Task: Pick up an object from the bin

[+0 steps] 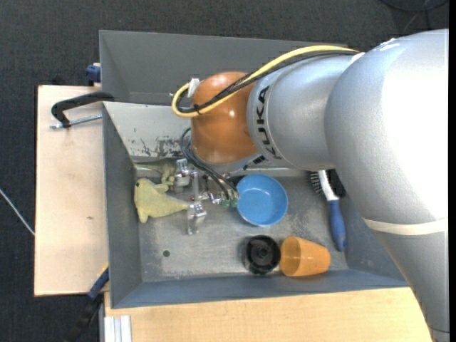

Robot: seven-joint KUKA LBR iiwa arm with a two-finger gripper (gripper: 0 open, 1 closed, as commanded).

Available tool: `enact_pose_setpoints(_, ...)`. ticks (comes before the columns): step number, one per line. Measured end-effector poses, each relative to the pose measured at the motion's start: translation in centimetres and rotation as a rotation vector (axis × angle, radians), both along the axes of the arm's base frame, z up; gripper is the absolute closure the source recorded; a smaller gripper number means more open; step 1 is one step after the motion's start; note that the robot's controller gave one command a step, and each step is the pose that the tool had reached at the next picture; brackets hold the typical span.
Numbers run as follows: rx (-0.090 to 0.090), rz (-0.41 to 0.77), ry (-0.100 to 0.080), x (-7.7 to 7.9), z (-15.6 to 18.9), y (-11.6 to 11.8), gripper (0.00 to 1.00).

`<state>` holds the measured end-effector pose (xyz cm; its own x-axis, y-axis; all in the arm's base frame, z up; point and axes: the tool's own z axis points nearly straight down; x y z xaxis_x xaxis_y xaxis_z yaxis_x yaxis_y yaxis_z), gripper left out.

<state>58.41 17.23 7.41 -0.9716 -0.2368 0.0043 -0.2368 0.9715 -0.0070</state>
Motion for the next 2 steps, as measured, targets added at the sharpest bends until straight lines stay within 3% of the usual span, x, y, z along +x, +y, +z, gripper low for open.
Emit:
enact_pose_setpoints(1, 0.011, 0.0, -0.012, 0.1, 0.0, 0.4, 1.0)
enact_pose_setpoints(2, 0.012, 0.255, -0.016, -3.1, 19.3, 1.0, 1.0)
